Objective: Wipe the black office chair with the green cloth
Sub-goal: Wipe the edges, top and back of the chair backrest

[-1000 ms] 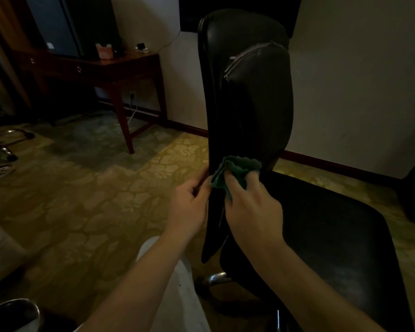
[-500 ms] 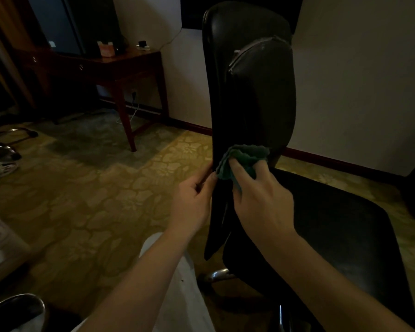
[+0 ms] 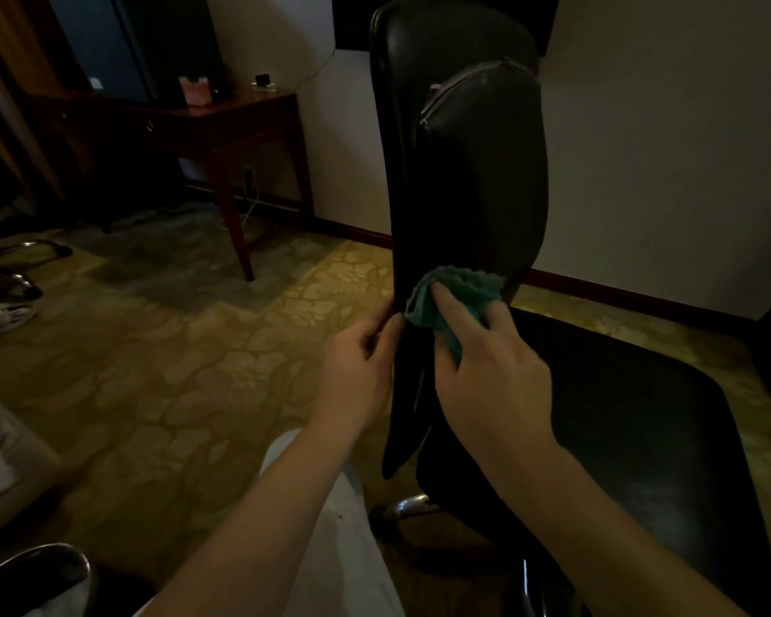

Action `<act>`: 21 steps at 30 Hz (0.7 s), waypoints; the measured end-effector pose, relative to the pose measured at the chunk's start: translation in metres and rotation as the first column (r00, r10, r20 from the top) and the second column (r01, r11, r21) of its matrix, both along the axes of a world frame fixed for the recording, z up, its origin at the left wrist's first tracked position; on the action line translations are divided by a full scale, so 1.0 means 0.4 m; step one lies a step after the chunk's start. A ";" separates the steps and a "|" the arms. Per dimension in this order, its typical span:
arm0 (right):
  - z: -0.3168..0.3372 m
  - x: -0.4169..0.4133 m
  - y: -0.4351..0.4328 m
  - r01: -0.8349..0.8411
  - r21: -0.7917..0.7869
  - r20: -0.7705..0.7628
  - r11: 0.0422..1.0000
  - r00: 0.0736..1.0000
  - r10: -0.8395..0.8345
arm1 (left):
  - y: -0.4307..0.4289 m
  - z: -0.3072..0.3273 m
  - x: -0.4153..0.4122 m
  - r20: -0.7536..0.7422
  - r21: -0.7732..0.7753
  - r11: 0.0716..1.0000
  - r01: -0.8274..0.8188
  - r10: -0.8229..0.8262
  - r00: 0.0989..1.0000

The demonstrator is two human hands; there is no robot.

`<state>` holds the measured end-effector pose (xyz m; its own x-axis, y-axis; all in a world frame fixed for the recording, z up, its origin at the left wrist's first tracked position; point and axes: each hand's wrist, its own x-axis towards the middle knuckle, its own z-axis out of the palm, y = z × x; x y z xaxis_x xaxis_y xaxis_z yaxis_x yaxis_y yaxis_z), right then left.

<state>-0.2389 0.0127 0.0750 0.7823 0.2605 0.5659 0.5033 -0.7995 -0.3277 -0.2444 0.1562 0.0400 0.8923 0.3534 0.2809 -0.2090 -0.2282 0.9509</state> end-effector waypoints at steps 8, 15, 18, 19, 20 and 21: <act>-0.117 0.009 0.007 -0.020 -0.165 -0.069 0.986 0.998 0.008 | 0.003 -0.007 0.006 -0.011 -0.023 1.000 -0.020 0.020 1.000; -0.102 -0.007 -0.011 -0.007 -0.085 -0.094 0.996 0.996 -0.001 | -0.002 -0.010 0.004 -0.010 -0.022 1.000 -0.010 0.010 1.000; -0.053 -0.001 -0.002 -0.011 -0.010 -0.001 1.000 1.000 0.011 | -0.002 -0.010 0.002 -0.022 -0.019 1.000 -0.012 0.012 1.000; -0.047 0.005 0.001 -0.015 -0.021 -0.008 1.000 1.000 0.014 | -0.003 -0.007 0.000 -0.025 -0.005 1.000 -0.017 0.017 1.000; -0.052 0.011 0.003 -0.012 -0.049 -0.027 0.999 1.000 0.010 | -0.005 -0.004 -0.003 -0.029 0.006 1.000 -0.026 0.027 0.999; -0.068 0.014 0.004 -0.009 -0.080 -0.047 0.997 0.999 0.006 | -0.007 0.000 -0.005 -0.033 0.002 0.999 -0.033 0.033 0.999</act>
